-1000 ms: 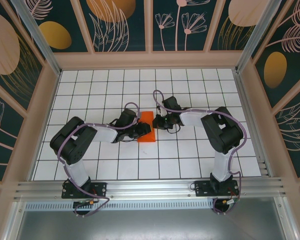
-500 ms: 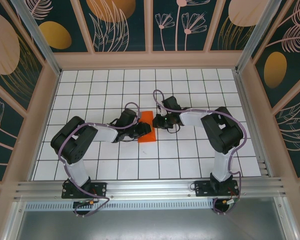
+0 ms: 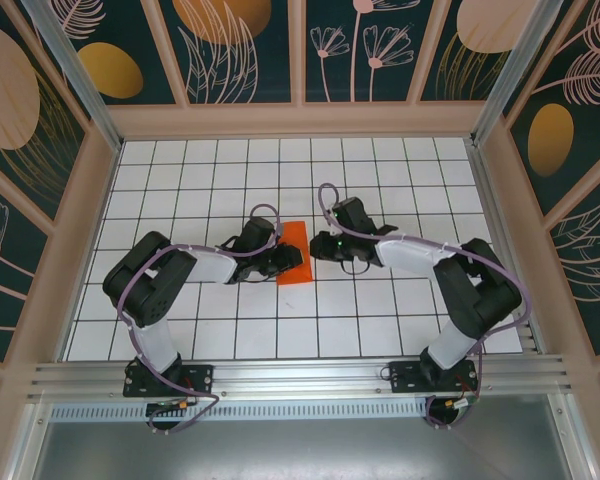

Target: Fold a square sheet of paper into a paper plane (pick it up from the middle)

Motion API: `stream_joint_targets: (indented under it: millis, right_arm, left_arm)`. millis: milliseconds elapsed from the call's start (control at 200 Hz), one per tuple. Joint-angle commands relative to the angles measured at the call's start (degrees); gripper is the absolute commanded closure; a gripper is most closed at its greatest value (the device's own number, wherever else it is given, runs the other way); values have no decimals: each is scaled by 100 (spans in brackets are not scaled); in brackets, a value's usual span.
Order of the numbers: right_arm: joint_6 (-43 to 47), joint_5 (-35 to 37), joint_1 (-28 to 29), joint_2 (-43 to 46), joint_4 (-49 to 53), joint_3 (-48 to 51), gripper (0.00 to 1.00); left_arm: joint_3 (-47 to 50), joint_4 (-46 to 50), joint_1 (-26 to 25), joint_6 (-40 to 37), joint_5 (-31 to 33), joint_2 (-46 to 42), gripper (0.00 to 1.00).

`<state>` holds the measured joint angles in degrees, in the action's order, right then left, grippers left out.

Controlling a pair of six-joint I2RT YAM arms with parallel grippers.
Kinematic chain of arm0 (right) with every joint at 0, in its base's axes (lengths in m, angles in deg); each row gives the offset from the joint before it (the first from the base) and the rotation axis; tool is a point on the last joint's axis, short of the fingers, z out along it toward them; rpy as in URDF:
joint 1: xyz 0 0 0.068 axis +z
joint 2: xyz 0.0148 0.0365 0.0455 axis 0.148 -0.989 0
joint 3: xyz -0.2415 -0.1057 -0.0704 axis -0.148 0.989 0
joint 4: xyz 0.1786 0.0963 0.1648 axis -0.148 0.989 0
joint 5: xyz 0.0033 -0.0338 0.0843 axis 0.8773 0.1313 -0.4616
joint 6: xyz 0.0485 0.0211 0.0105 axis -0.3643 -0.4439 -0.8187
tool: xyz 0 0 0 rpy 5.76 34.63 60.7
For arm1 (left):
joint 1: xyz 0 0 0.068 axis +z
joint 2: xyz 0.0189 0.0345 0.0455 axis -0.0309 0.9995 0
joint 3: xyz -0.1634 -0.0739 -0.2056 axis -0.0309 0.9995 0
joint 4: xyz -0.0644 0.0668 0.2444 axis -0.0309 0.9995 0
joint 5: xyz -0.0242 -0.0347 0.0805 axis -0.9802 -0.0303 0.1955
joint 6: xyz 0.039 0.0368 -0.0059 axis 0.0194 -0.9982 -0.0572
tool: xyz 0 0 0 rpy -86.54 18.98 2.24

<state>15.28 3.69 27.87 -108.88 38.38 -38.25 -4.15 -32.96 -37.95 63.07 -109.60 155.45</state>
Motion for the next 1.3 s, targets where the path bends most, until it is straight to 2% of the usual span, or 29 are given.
stream_joint_targets:
  millis: [0,165,450,951,1296]
  right_arm:
    - [-118,-126,211,206,39,261,83]
    - [-105,-299,469,-14,26,182,87]
    - [-65,-272,536,-489,9,64,90]
    - [-22,329,473,-517,346,157,90]
    - [22,36,466,-560,307,175,90]
  left_arm:
    - [-61,349,-15,62,284,211,76]
    - [-62,399,-14,88,355,206,76]
    - [-55,391,-18,108,356,178,76]
    - [-68,471,-20,83,465,171,76]
    - [-79,504,-17,74,501,162,76]
